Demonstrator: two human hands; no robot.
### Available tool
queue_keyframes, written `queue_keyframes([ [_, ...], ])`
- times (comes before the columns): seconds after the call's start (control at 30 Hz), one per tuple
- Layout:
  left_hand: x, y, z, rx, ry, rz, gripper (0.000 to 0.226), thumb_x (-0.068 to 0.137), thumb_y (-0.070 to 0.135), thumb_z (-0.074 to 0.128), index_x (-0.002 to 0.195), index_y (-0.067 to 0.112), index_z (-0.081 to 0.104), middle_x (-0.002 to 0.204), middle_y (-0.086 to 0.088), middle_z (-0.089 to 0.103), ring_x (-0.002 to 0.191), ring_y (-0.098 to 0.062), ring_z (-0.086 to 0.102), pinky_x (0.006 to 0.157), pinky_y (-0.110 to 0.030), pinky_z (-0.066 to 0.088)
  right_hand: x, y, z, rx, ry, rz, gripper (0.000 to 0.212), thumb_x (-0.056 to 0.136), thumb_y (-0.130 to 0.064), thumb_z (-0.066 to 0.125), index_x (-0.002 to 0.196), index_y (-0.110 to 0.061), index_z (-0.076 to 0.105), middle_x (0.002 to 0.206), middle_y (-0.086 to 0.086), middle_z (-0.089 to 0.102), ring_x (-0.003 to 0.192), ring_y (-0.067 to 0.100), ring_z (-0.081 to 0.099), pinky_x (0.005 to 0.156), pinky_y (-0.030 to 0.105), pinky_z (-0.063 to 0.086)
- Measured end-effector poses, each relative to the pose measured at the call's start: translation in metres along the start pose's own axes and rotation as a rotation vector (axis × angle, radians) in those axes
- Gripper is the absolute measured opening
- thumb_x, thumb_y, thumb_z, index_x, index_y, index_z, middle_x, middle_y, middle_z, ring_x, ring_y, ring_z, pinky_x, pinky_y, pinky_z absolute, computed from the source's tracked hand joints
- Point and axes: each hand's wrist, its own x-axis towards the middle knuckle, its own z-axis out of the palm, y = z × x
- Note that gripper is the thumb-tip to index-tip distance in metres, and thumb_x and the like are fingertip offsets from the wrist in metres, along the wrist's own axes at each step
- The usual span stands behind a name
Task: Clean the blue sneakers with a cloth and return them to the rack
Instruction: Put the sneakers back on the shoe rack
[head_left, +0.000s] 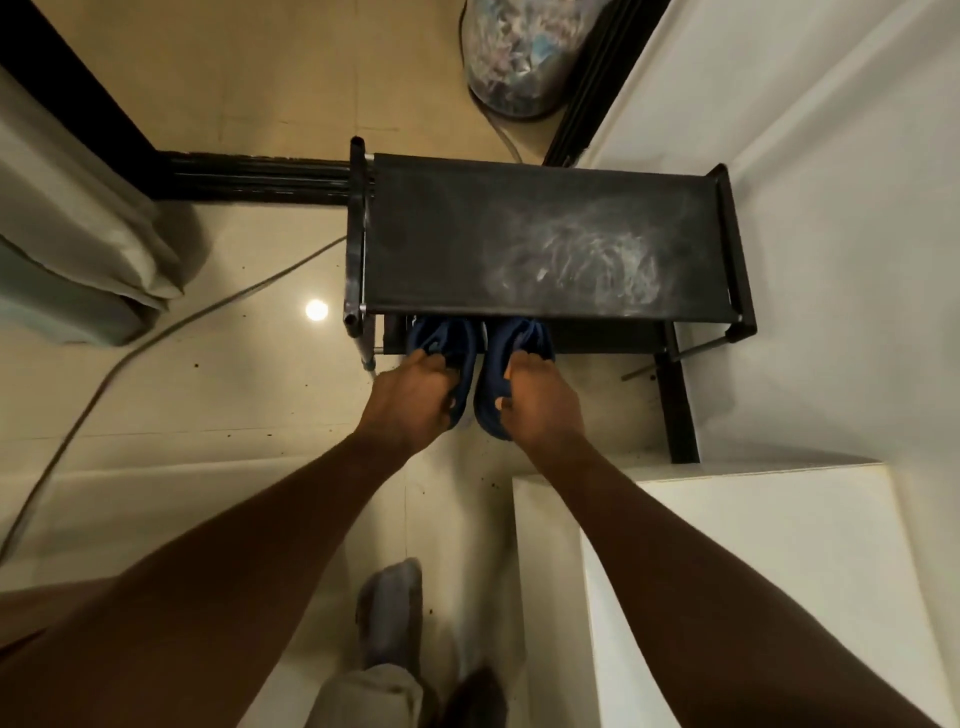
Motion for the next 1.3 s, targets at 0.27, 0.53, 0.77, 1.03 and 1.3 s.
queue_keyframes([
  [0.27,0.048,0.003,0.032,0.037,0.062,-0.040,0.021,0.093,0.031,0.065,0.112,0.023,0.067,0.116,0.002,0.063,0.113,-0.021,0.054,0.068,-0.030,0.041,0.050,0.030,0.018,-0.089,0.077,-0.065,0.034,0.085,-0.014,0.065,0.115,-0.013,0.050,0.112,0.006,0.057,0.103,0.022,0.052,0.072,0.032,0.047],
  [0.53,0.073,-0.007,0.055,0.059,0.082,-0.045,0.023,0.093,0.031,0.065,0.115,0.022,0.069,0.121,-0.001,0.066,0.113,-0.023,0.058,0.075,-0.032,0.046,0.085,0.039,0.035,-0.119,0.100,-0.115,0.039,0.087,-0.015,0.066,0.124,-0.011,0.051,0.122,0.010,0.057,0.109,0.027,0.055,0.081,0.040,0.053],
  [0.77,0.080,-0.010,0.065,0.104,0.095,-0.025,0.029,0.093,0.026,0.066,0.121,0.020,0.066,0.121,-0.003,0.066,0.113,-0.025,0.058,0.074,-0.033,0.047,0.094,0.037,0.052,-0.177,0.123,-0.153,0.045,0.088,-0.019,0.066,0.129,-0.010,0.049,0.125,0.011,0.057,0.113,0.029,0.054,0.083,0.042,0.051],
  [1.03,0.079,-0.010,0.055,0.093,0.020,-0.044,0.046,0.092,0.028,0.068,0.135,0.019,0.056,0.132,-0.004,0.062,0.124,-0.026,0.054,0.094,-0.040,0.049,0.090,0.028,0.053,-0.123,0.062,-0.097,0.057,0.084,-0.022,0.071,0.134,-0.012,0.047,0.132,0.009,0.054,0.120,0.028,0.050,0.093,0.043,0.049],
  [1.3,0.078,-0.013,0.046,0.059,0.009,-0.043,0.021,0.093,0.021,0.067,0.113,0.017,0.065,0.119,-0.003,0.066,0.116,-0.024,0.056,0.079,-0.035,0.049,0.087,0.025,0.050,-0.129,0.011,-0.113,0.029,0.087,-0.017,0.068,0.114,-0.015,0.059,0.107,0.007,0.064,0.105,0.025,0.058,0.080,0.037,0.053],
])
